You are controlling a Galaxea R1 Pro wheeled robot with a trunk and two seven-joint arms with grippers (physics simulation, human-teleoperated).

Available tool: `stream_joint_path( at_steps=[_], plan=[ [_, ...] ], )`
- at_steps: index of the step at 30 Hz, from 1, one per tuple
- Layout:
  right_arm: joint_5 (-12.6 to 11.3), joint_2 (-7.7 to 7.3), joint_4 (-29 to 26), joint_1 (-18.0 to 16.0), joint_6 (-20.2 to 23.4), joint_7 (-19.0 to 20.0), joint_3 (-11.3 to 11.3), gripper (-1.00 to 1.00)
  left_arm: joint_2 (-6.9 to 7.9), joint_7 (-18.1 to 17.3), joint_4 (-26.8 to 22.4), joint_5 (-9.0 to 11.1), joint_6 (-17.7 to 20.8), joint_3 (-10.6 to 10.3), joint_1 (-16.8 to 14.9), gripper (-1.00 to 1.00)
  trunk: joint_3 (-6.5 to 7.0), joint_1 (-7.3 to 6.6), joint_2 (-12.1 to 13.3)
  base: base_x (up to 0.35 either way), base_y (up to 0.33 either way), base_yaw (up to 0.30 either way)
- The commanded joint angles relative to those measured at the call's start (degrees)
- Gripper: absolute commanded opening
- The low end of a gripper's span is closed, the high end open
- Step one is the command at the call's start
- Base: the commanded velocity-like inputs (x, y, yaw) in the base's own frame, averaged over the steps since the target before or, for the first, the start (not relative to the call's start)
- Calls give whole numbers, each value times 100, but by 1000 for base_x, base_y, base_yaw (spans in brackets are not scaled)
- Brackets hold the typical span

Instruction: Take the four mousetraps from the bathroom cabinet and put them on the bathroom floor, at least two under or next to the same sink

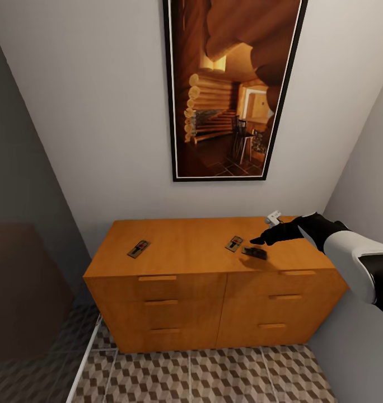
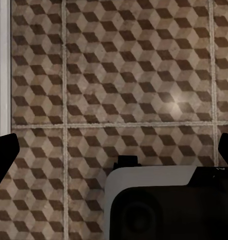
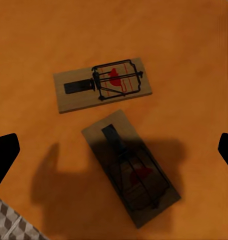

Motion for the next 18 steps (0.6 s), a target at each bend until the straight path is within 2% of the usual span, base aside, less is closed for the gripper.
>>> stream_joint_path(
  at_steps=[1,18],
  plan=[
    [-46,-1,-11,-2,49,9,44,100,-1,6,5,-3,-20,11,-4,100,-7,0,-5,0,0,0],
    [-46,-16,-11,58,51,-85,44,100,-1,6,9,-3,-20,11,-4,100,-7,0,-5,0,0,0]
  ],
)
